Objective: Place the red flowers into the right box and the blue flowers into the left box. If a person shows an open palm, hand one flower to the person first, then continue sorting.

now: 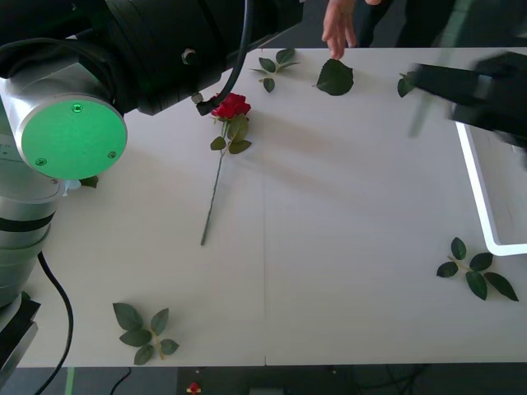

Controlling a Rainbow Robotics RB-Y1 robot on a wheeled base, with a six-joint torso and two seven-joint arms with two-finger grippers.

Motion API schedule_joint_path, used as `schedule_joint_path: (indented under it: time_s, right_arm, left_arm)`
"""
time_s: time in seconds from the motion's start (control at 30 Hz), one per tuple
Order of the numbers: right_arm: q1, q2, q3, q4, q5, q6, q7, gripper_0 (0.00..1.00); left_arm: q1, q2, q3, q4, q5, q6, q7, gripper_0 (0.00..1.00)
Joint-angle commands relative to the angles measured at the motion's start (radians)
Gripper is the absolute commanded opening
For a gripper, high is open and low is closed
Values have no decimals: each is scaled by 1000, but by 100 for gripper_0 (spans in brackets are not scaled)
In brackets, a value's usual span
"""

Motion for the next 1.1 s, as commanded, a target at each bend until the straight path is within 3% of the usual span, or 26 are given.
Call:
schedule_joint_path:
  time_s: [0.03,0.17,0.3,0.5,0.67,0.83,1.1]
  right_arm:
    - [120,-114,-150,-30,-11,-93,153,0]
    - [120,-155,-160,-33,32,-211,242,0]
    - [48,-166,-102,-33,164,-360,297,0]
    - [-96,-166,97,6,348,-596,294,0]
    - [-266,-151,315,125,430,-770,297,0]
    - [-391,-103,427,243,490,-848,297,0]
    - [-484,-26,444,364,557,-852,297,0]
  left_arm:
    - [10,-18,-13,-44,9,-16,39,100]
    - [10,-18,-13,-44,9,-16,39,100]
    - [10,-18,-13,-44,9,-16,39,100]
    - [10,-18,-13,-44,9,-16,39,100]
    - [10,-18,-13,-44,9,-16,39,100]
    - [10,-18,-13,-44,9,-16,39,100]
    - [10,-18,-13,-44,9,-16,39,100]
